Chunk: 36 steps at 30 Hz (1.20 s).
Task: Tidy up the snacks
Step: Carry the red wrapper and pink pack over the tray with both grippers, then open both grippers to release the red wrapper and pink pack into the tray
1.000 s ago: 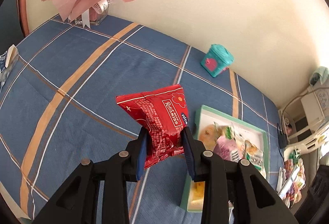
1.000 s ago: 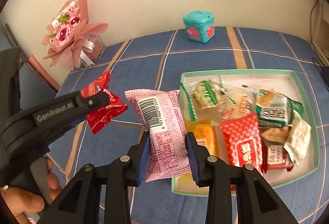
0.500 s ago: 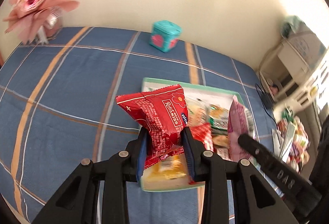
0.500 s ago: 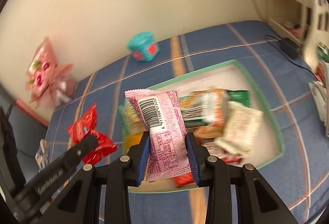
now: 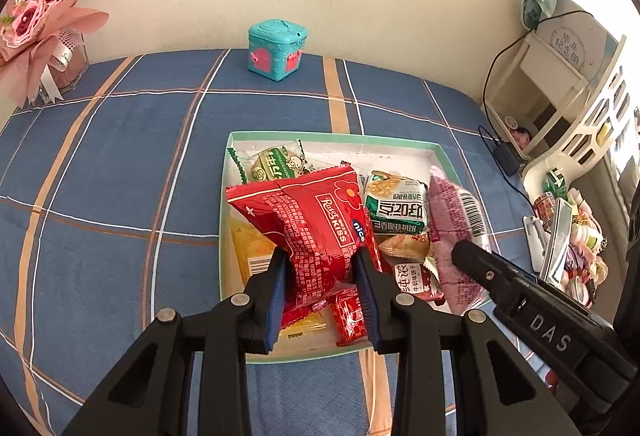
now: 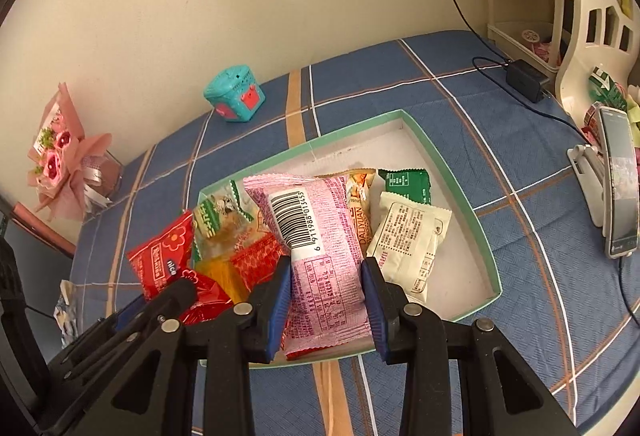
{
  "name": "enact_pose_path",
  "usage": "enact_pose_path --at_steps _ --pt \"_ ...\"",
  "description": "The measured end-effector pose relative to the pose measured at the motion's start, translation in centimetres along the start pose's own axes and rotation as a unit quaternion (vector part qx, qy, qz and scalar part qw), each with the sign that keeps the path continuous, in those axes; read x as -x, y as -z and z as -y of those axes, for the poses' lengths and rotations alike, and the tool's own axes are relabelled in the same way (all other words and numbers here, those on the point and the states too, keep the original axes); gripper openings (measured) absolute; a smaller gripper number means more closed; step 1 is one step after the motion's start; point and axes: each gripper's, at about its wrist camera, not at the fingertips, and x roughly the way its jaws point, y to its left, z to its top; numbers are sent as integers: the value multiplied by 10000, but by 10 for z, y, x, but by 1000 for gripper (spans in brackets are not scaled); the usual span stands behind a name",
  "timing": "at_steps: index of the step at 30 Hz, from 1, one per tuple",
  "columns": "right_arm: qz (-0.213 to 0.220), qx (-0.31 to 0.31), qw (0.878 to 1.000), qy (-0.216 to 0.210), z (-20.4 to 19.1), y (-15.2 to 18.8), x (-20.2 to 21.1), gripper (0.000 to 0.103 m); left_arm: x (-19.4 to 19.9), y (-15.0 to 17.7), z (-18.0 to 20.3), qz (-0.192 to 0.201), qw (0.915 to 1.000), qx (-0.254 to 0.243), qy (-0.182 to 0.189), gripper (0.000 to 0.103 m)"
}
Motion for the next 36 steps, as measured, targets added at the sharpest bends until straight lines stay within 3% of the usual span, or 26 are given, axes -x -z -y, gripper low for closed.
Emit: enact_pose_path --at_steps 12,36 --pt "-229 168 9995 99 -7 4 -19 37 -22 -1 -1 -151 9998 -64 -84 35" --pt "-173 220 9995 143 -12 -15 -48 37 -41 -21 -5 -77 10000 33 41 35"
